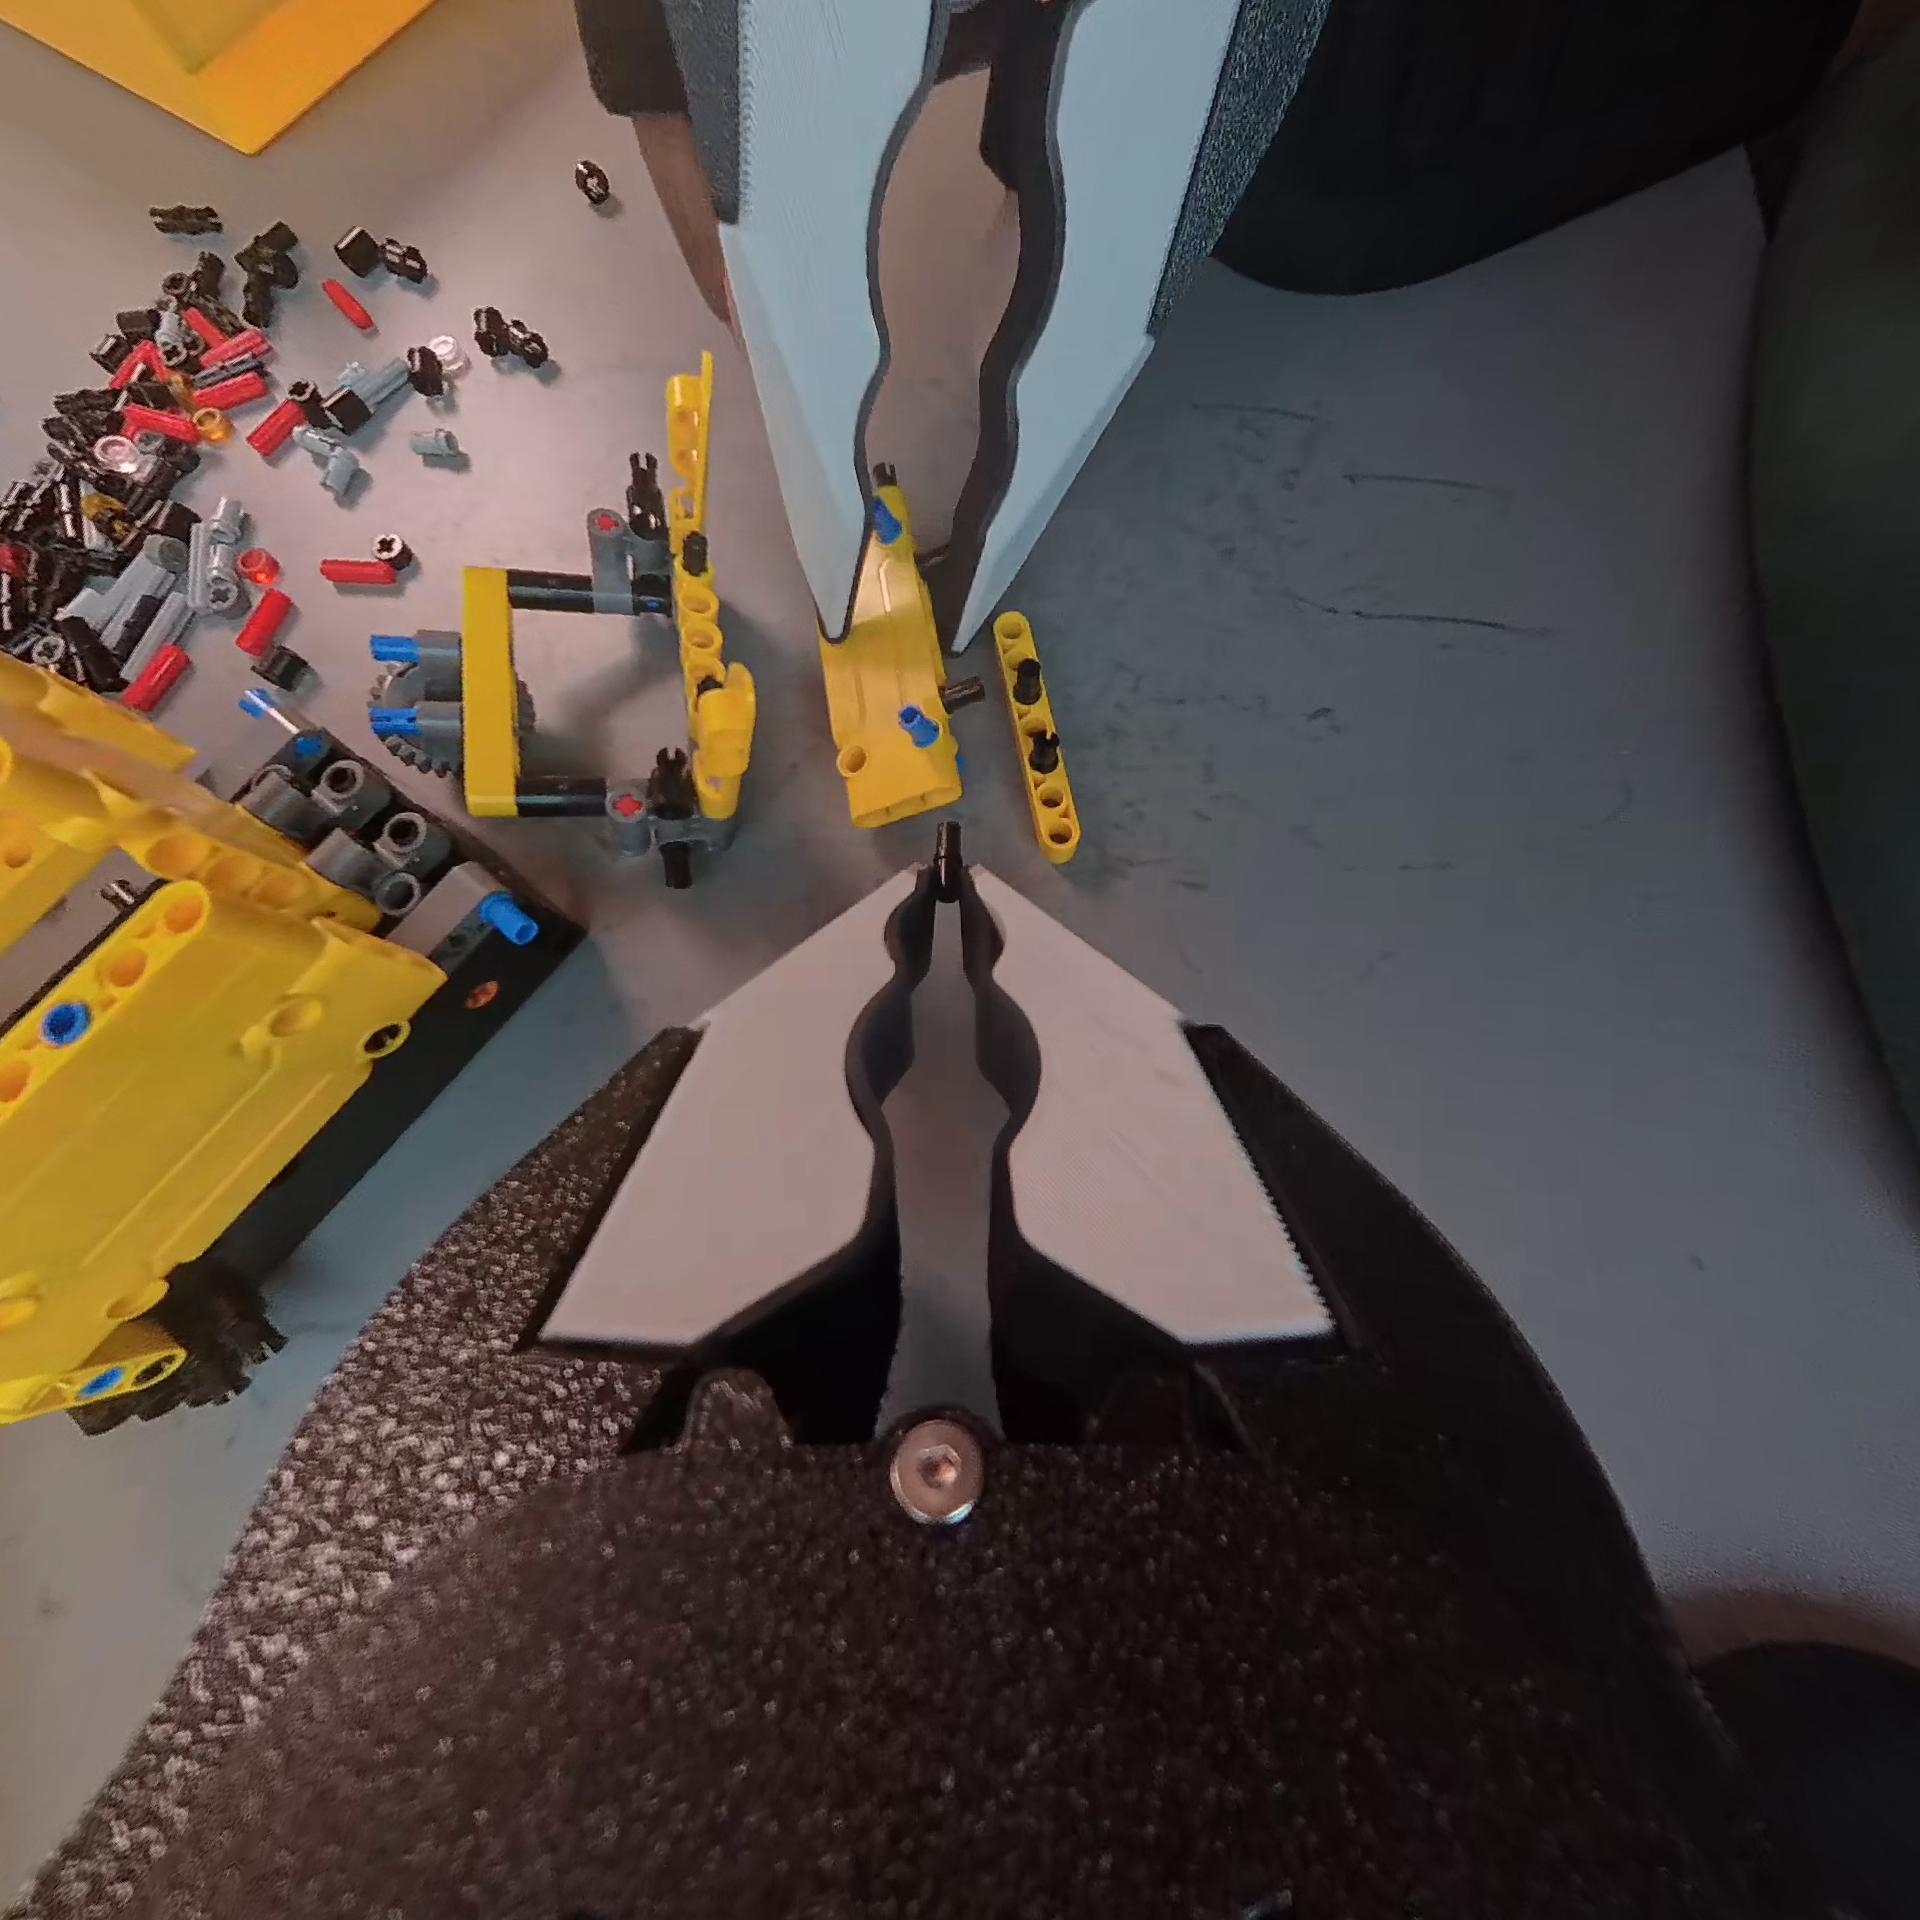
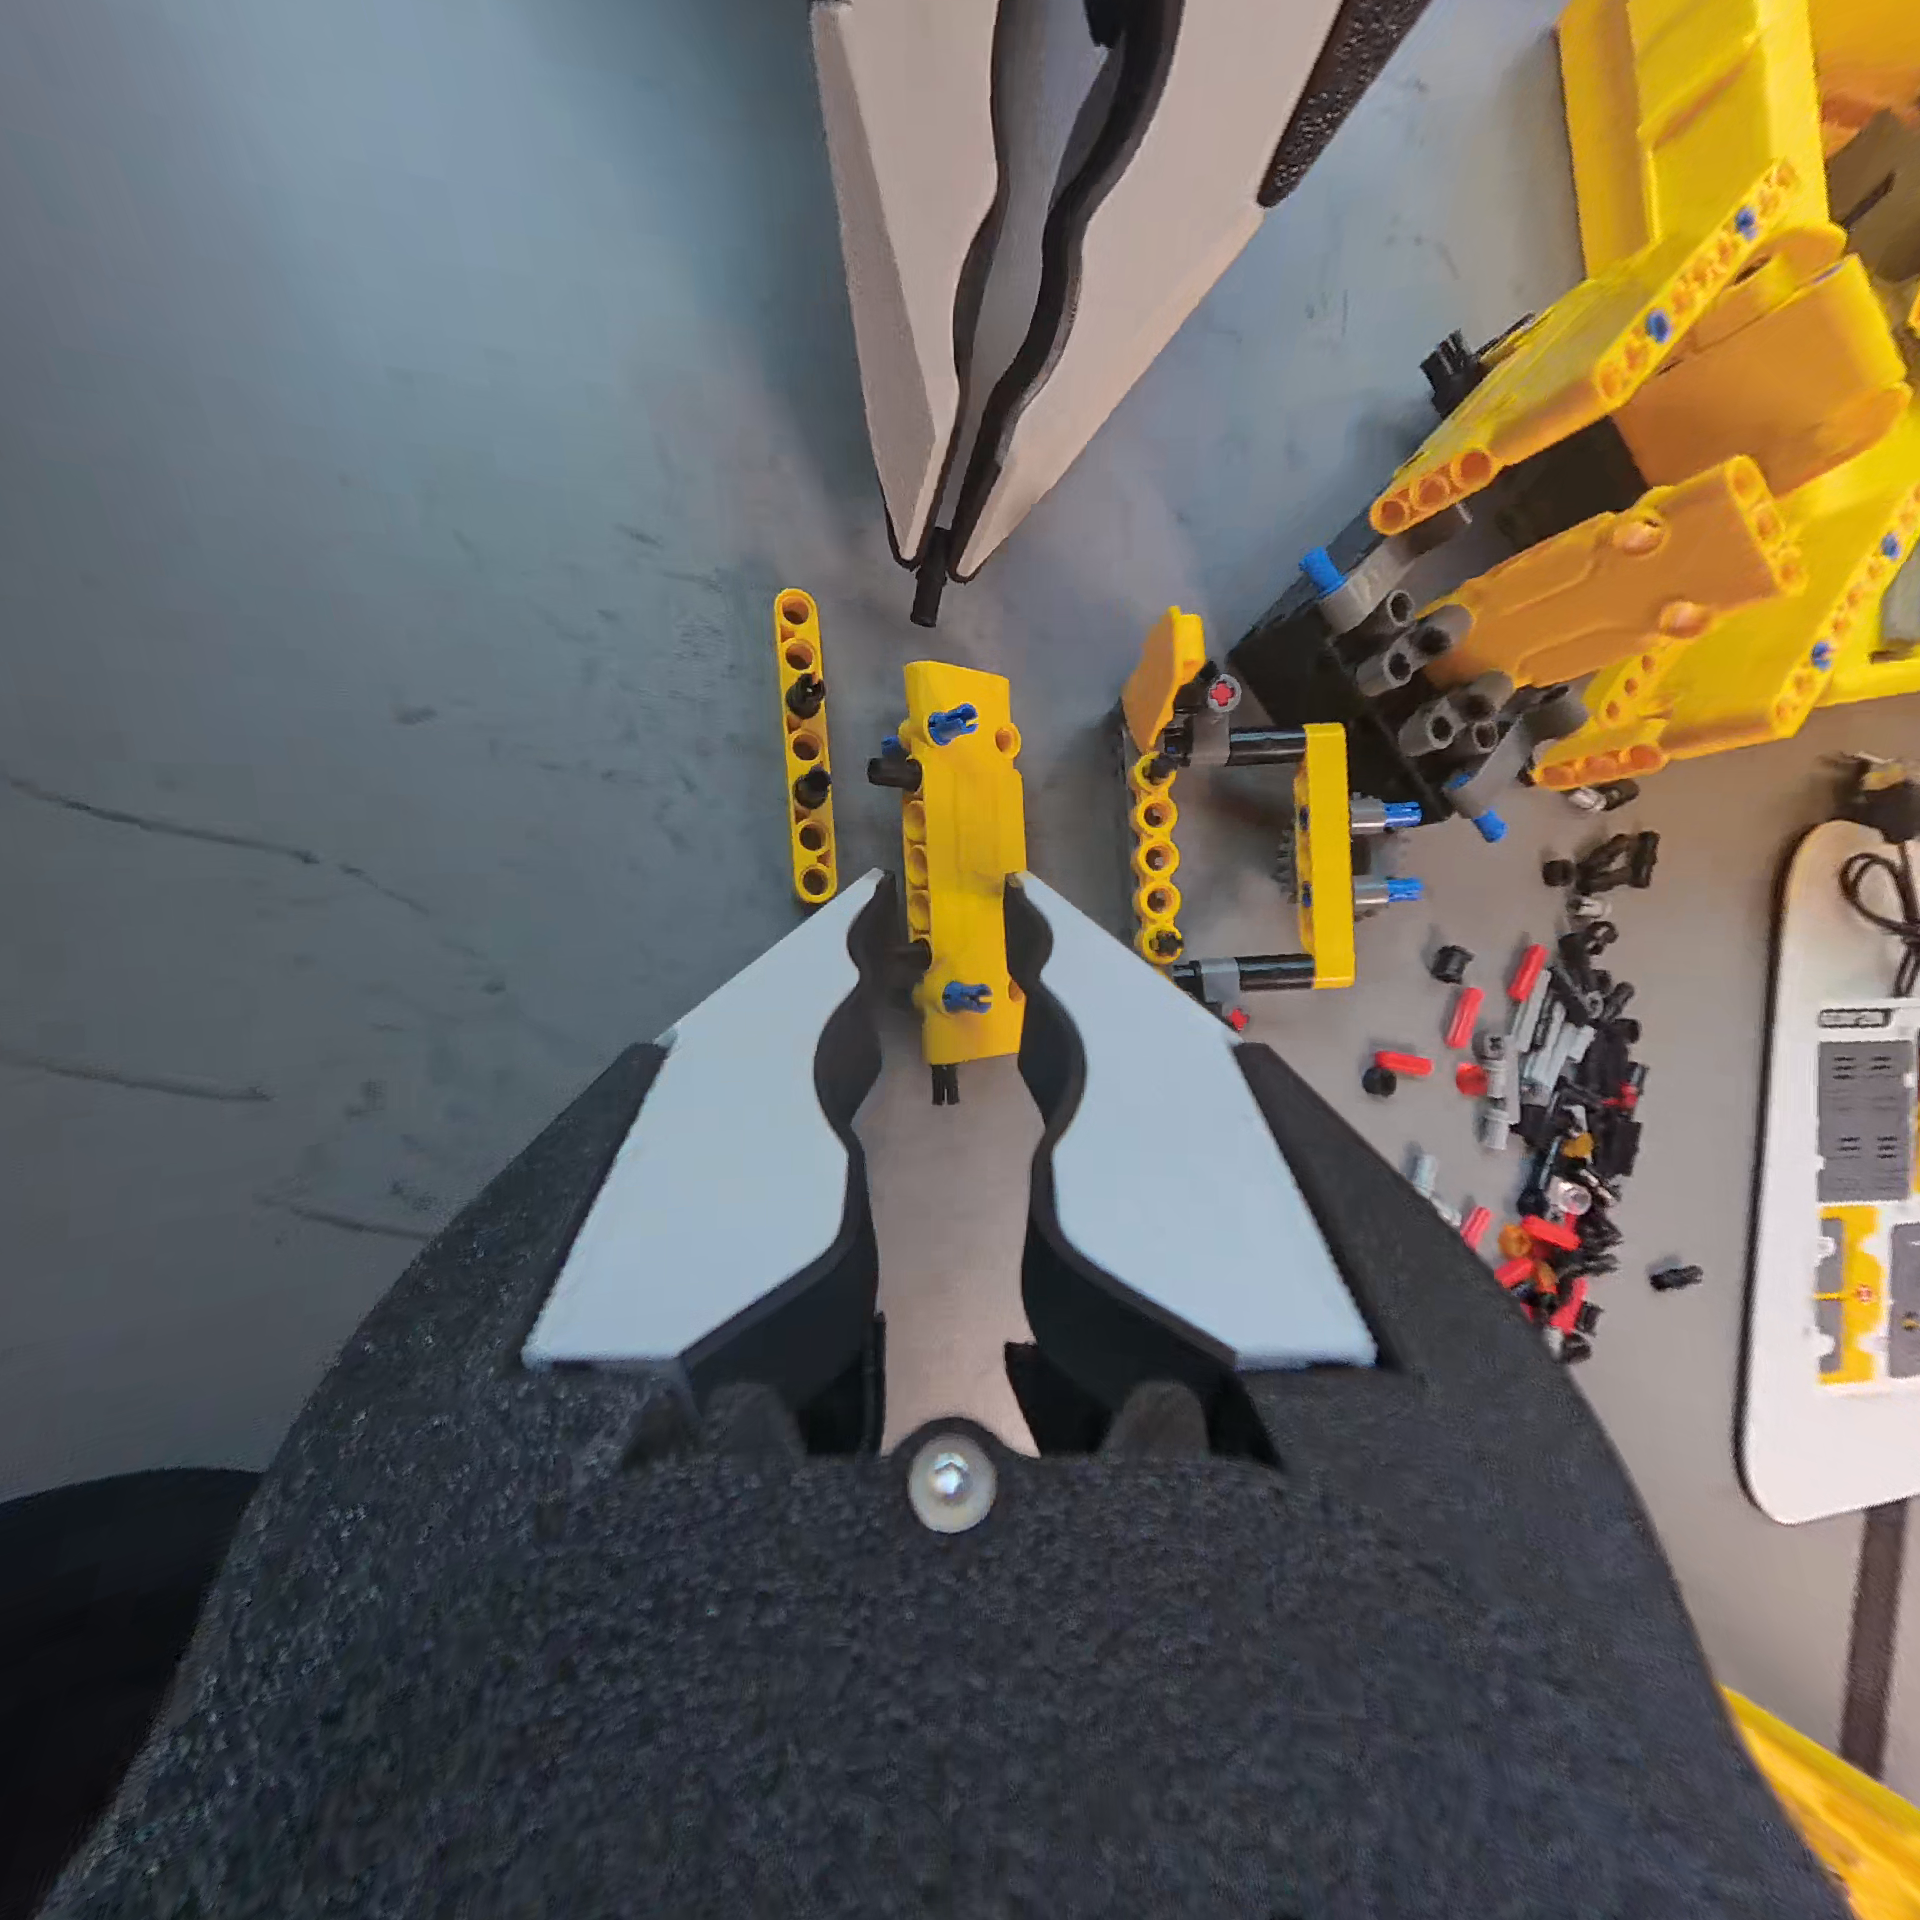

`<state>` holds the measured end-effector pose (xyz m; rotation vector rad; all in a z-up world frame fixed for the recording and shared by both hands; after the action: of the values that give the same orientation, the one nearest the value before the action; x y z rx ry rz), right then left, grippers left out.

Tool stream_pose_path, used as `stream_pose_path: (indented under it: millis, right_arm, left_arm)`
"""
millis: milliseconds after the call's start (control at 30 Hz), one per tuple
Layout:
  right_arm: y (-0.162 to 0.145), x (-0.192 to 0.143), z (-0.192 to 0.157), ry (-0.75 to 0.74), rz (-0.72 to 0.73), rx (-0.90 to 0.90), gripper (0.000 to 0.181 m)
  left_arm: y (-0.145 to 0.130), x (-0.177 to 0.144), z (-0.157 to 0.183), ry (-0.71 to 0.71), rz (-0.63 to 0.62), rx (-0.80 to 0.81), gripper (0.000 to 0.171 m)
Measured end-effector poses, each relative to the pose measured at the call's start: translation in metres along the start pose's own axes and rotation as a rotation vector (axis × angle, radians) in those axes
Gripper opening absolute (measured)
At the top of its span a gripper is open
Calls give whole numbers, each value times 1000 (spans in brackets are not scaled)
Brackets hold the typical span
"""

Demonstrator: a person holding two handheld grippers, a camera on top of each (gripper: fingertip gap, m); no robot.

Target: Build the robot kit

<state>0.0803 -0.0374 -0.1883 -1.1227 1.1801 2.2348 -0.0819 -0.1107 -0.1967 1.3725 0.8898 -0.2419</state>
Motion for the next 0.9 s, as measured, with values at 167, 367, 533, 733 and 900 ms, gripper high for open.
stream_pose_path:
  millis: [167,367,533,733,900]
  right_arm:
    - [-2,3,-3,-24,41,-67,16]
    - [-11,-4,6,17,150,232,12]
    - [-18,-12,10,58,165,352,6]
    - [-14,-7,8,88,129,319,7]
    - [-15,4,6,116,104,284,6]
  left_arm:
    - [0,1,0,12,-1,5,3]
    - [6,-2,1,61,46,42,3]
    - [14,-6,1,130,113,67,3]
    - [11,0,0,131,69,65,3]
    - [8,3,0,123,35,64,3]
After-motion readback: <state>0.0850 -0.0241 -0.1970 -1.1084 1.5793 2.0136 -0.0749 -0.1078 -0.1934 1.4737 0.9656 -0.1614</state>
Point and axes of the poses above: each gripper's, where its closed fingertips meet, x out along the fingers, y out of its top, z = x × y across the jaws, the point moved 10 cm from there along -x, back along the fingers, and after that the axes turned 2 degrees about x, right-handed, at the moved point
